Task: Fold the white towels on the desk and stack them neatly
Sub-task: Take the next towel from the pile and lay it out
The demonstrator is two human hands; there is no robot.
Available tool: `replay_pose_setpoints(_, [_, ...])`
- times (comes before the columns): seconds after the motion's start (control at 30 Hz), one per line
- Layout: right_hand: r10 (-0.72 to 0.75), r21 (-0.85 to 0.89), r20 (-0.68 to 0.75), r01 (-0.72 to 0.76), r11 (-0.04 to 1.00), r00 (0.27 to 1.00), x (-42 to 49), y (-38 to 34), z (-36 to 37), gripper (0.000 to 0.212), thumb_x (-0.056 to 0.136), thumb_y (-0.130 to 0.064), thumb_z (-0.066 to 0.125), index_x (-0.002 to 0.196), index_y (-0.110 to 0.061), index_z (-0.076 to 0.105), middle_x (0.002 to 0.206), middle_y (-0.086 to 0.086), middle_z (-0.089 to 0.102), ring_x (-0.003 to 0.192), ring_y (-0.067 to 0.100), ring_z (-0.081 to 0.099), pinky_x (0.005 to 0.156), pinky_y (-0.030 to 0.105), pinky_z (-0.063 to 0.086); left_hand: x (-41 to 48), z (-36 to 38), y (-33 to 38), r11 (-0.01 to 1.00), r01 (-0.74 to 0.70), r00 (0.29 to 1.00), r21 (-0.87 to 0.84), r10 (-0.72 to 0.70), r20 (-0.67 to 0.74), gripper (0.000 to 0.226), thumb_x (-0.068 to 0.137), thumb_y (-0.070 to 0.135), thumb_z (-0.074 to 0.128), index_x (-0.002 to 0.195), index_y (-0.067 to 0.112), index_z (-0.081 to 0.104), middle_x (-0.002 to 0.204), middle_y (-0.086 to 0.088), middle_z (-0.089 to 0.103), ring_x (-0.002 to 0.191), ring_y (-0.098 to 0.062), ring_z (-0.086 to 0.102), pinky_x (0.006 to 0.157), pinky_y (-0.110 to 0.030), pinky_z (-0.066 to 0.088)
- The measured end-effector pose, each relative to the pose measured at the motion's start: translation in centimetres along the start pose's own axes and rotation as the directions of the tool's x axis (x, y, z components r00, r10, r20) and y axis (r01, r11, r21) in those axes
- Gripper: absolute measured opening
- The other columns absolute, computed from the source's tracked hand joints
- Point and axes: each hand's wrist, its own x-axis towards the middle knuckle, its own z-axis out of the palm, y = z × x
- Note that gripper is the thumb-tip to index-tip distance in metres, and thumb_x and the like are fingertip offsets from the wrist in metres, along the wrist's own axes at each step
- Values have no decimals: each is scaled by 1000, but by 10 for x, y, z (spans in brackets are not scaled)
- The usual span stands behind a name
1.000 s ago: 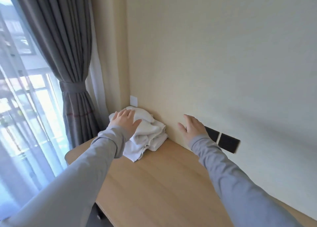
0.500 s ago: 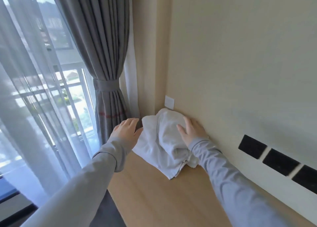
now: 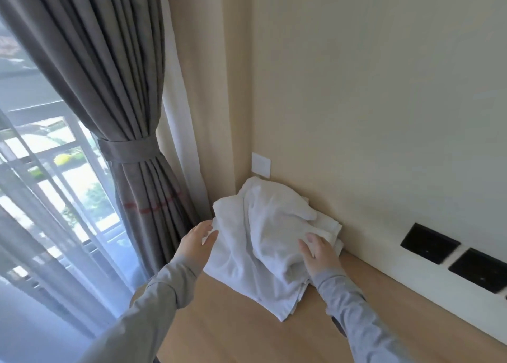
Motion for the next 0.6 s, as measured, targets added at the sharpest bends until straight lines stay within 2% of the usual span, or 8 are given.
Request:
replay_pose_setpoints(0.17, [172,102,-96,-162,981,980,-5,35,36,35,95,-34,48,115,-7,59,114,9,62,106,23,55,88,27,41,64,11,-30,996,43,997,-80,-37,67,39,95,26,50,132,15,49,128,-5,55,110,-15,50,101,-35,40])
replay_pose_setpoints(0.27, [311,177,-70,-295,939,948,-6,40,62,40,92,-47,44,105,-14,61,108,6,61,104,23,56,87,29,42,122,20,-45,998,23,995,-62,-17,94,43,93,29,53,132,12,49,132,-7,53,118,-21,50,100,-31,37])
replay_pose_setpoints(0.33, [383,192,-100,-360,913,918,-4,41,81,43,91,-49,43,106,-13,61,120,5,56,114,22,51,96,30,39,164,28,-51,1000,-22,992,-8,23,125,46,92,32,55,132,10,49,133,-9,52,121,-25,48,99,-33,37])
replay_pose_setpoints(0.37, [402,146,-114,-385,911,908,-3,40,88,47,92,-47,44,116,-9,59,133,8,49,124,22,45,104,30,33,185,34,-53,999,-48,988,14,45,150,48,91,33,56,132,8,49,132,-10,52,121,-27,48,98,-33,37])
replay_pose_setpoints(0.43, [384,20,-146,-385,923,912,-2,34,100,64,91,-53,41,133,-6,47,147,12,35,138,23,30,112,28,20,218,47,-53,998,-55,974,43,44,223,50,90,34,57,130,5,49,131,-13,53,120,-29,48,96,-34,37])
replay_pose_setpoints(0.47, [344,-1,-208,-352,936,915,0,29,106,79,86,-63,40,131,2,49,144,19,38,139,26,28,113,31,20,233,54,-53,997,-47,963,59,30,267,50,90,34,57,130,4,49,130,-13,53,119,-30,48,95,-34,38])
replay_pose_setpoints(0.53, [252,24,-349,-260,965,902,3,17,118,105,71,-83,33,106,11,64,126,31,53,139,16,28,111,32,23,256,68,-54,994,-31,937,105,-7,348,49,90,39,56,127,8,51,126,-12,56,114,-31,51,93,-34,40])
replay_pose_setpoints(0.6, [136,-88,-456,-196,977,880,9,10,127,102,79,-80,26,95,12,68,111,34,60,136,-2,23,108,15,18,273,77,-57,976,-42,913,215,-51,406,53,87,49,54,127,14,52,123,-9,57,111,-30,53,96,-38,43])
